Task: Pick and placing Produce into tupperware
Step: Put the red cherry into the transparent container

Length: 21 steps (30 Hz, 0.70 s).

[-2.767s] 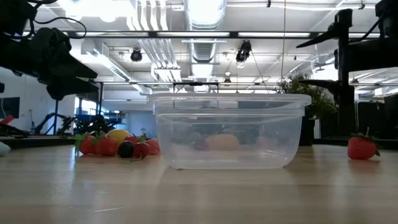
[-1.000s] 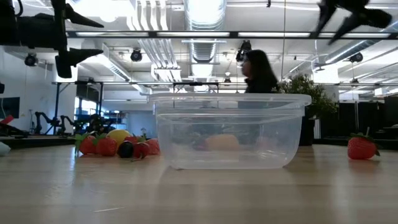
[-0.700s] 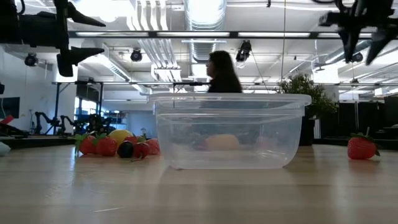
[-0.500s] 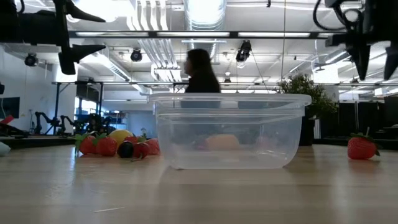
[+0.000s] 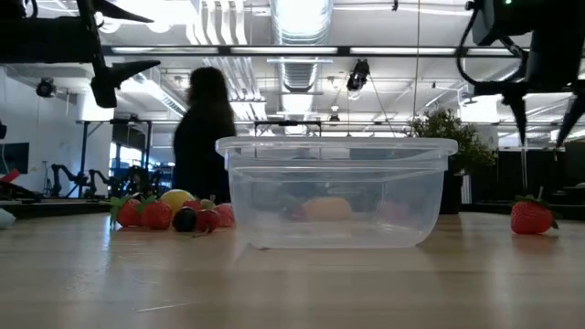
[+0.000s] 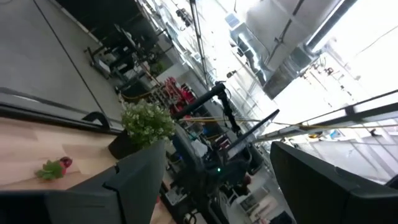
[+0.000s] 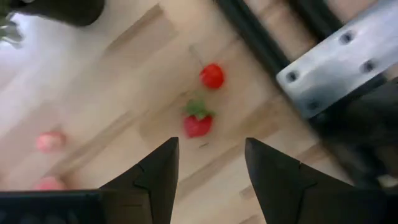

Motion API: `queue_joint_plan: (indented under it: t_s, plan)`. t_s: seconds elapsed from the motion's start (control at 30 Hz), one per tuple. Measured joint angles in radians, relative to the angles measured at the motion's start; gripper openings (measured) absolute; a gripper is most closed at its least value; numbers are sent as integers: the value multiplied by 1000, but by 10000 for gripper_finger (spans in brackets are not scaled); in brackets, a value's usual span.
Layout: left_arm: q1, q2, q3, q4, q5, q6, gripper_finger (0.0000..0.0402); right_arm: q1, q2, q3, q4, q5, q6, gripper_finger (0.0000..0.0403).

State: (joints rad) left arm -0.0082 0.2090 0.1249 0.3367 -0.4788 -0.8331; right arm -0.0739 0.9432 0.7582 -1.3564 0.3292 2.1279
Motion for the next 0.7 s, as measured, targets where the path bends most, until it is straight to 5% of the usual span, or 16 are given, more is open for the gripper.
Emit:
queue_joint_plan:
  t_s: [0.2, 0.33, 0.43, 0.7]
  plan:
    - [0, 11, 0, -3, 27, 0, 276, -1, 94, 90, 95, 20, -216, 164]
    - [0, 12, 0, -4, 30, 0, 276, -25, 225, 205, 82, 29, -541, 163]
    - [0, 13, 0, -6, 30, 1, 276, -53, 344, 294, 19, -11, -802, 167]
    - [0, 17, -1, -6, 30, 1, 276, -261, 574, 382, -102, -179, -1061, 172]
